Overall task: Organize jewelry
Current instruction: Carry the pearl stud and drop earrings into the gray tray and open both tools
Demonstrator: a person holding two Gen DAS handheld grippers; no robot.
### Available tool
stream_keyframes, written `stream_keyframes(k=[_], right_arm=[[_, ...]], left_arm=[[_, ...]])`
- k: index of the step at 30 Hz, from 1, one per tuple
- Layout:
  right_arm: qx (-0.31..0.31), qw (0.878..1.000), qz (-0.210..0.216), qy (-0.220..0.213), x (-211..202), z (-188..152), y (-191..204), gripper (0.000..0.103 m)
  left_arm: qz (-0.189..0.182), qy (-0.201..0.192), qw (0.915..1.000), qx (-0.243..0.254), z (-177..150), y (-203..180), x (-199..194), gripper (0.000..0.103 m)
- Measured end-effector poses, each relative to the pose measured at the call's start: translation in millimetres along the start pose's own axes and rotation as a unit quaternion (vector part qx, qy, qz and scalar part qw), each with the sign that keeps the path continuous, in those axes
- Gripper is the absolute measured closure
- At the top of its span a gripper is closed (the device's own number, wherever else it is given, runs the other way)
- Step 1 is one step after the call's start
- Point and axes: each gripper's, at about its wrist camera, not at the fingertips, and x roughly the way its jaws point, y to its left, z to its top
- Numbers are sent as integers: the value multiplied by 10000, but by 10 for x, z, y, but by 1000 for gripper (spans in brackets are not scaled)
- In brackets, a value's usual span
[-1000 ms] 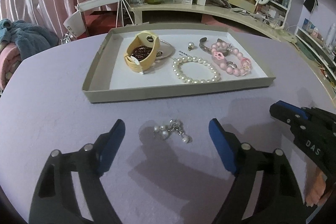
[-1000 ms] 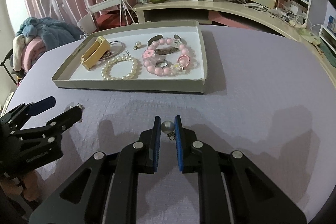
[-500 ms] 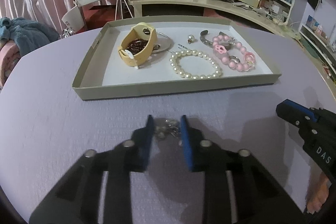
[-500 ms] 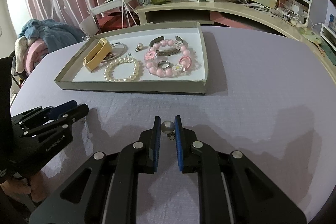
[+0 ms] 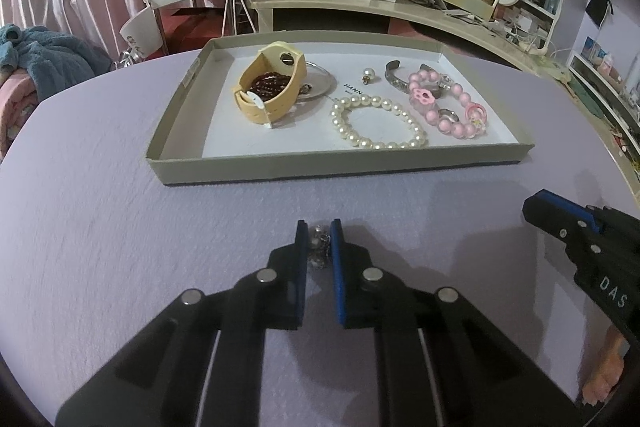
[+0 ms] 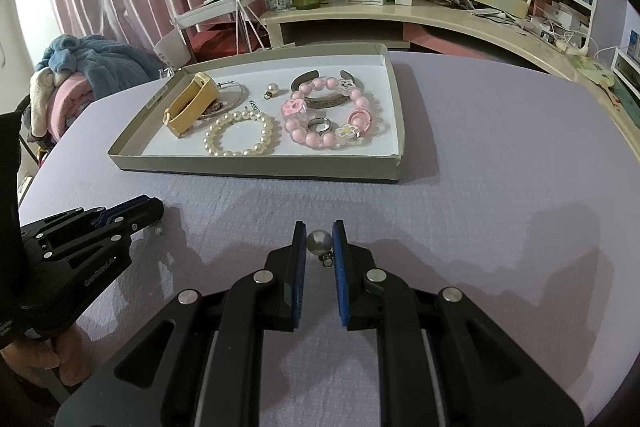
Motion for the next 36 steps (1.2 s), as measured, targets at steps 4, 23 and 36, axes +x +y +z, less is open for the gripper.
stream_keyframes(k=[4, 23, 36], right_arm=[[-19, 10000, 8, -25, -25, -7, 39, 89], [-145, 9968, 101, -782, -694, 363, 308, 89], [-113, 9946, 77, -1032, -719, 721, 336, 89]], left_arm=[[30, 9, 10000, -16, -37, 45, -34, 92], [-262, -808, 9959, -318, 418, 585, -1208, 92], [-329, -1029, 9934, -372, 780, 634, -1395, 92]])
